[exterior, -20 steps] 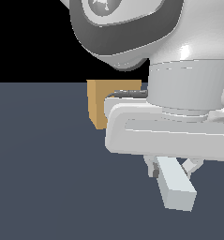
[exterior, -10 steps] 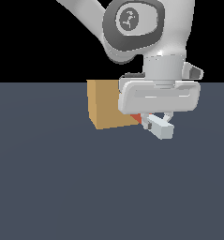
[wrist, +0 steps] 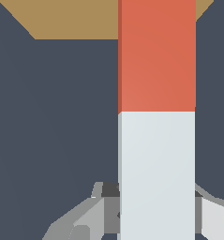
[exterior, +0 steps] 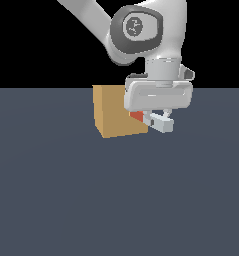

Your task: Insert the peg into the horizontal hole in a box.

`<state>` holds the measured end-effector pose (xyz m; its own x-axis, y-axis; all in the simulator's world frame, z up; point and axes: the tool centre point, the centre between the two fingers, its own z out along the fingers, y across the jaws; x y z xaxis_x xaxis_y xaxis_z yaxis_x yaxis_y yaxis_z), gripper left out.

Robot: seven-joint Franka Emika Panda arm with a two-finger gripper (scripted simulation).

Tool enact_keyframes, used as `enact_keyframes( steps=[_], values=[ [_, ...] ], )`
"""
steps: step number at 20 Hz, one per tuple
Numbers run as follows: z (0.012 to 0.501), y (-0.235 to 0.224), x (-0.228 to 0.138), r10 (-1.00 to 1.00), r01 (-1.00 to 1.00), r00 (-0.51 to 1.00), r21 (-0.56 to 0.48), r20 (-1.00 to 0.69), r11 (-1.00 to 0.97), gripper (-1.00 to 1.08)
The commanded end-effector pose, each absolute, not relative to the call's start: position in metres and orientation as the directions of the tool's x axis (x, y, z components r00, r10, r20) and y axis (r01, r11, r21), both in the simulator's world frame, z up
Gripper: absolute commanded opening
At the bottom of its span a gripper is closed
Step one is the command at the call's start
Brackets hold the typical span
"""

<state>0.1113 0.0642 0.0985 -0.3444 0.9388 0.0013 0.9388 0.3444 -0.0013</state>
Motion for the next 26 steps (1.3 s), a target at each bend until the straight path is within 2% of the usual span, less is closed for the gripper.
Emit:
enact_keyframes(
  steps=[1, 15, 26],
  values=[
    [0.099, 0.062, 0.112, 0.940, 0.940, -0.341, 0.000, 0.000, 0.341, -1.00],
    [0.099, 0.066, 0.109, 0.939, 0.939, -0.343, 0.000, 0.000, 0.343, -1.00],
    [0.100, 0.138, 0.082, 0.939, 0.939, -0.344, 0.002, 0.000, 0.344, -1.00]
  ],
)
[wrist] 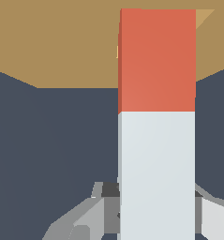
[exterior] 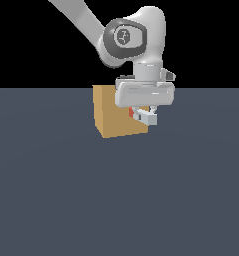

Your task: Insert the peg into the horizontal hole in a box.

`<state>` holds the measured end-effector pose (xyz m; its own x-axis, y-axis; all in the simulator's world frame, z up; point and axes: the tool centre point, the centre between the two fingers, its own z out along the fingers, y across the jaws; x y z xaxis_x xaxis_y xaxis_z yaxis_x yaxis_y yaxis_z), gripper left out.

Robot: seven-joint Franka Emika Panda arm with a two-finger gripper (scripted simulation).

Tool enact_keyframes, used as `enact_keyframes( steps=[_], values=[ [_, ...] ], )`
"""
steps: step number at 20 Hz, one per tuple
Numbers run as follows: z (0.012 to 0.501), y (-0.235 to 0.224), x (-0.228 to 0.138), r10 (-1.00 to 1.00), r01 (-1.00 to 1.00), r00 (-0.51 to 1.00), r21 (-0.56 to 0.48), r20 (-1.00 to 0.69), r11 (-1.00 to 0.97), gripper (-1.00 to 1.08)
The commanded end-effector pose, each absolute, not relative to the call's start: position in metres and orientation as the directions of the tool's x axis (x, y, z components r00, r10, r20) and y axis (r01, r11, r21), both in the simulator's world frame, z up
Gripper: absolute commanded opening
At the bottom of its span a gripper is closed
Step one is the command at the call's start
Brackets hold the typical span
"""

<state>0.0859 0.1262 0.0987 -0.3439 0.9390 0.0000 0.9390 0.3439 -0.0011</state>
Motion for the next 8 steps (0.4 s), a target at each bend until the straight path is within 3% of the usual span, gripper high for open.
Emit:
enact_keyframes(
  steps=[1, 8],
  values=[
    [0.100, 0.144, 0.080, 0.939, 0.939, -0.344, 0.002, 0.000, 0.344, -1.00],
    [0.100, 0.165, 0.074, 0.939, 0.939, -0.344, 0.002, -0.001, 0.344, -1.00]
  ],
)
